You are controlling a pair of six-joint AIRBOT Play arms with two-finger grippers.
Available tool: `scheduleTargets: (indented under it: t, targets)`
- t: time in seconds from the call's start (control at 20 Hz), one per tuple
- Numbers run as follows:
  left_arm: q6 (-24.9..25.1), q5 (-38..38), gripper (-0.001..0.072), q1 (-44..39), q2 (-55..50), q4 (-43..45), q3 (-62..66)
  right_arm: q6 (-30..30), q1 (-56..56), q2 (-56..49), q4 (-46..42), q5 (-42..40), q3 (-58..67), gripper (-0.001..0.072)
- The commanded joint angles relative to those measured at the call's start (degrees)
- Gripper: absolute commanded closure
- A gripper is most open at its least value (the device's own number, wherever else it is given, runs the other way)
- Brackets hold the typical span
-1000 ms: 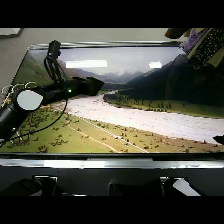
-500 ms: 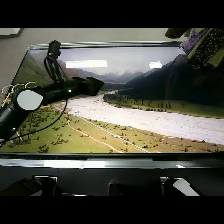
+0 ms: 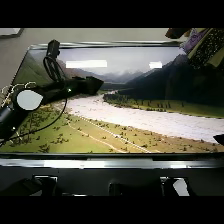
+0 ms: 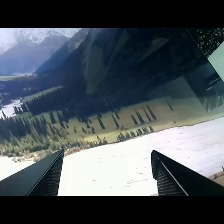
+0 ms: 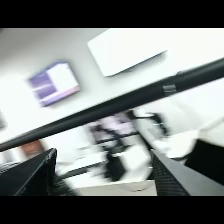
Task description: Fold the clothes and pants, and hang the long-sleeved shirts on hangers.
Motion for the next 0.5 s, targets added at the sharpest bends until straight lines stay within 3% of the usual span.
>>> scheduleTargets:
  t: [0.0,0.05,0.2,0.45]
  targets:
    - [-0.04,0.55,0.0092,1.31,0.39,0.0,0.04,-29.0,3.43,-4.44,35.36,-4.13,-0.02,0.0058]
    - [0.0,0.15,0.0092,2.03,0.76,0.0,0.04,-36.81,7.13,-7.1,40.92,-0.31,-0.02,0.0058]
    - [0.04,-2.51,0.0092,5.7,2.71,0.09,0.04,-46.84,21.62,-14.88,42.07,12.2,-0.04,0.0058]
    - [0.0,-13.75,0.0113,10.8,7.19,11.41,-0.02,-52.11,45.16,-19.61,29.4,22.05,-6.86,0.0058]
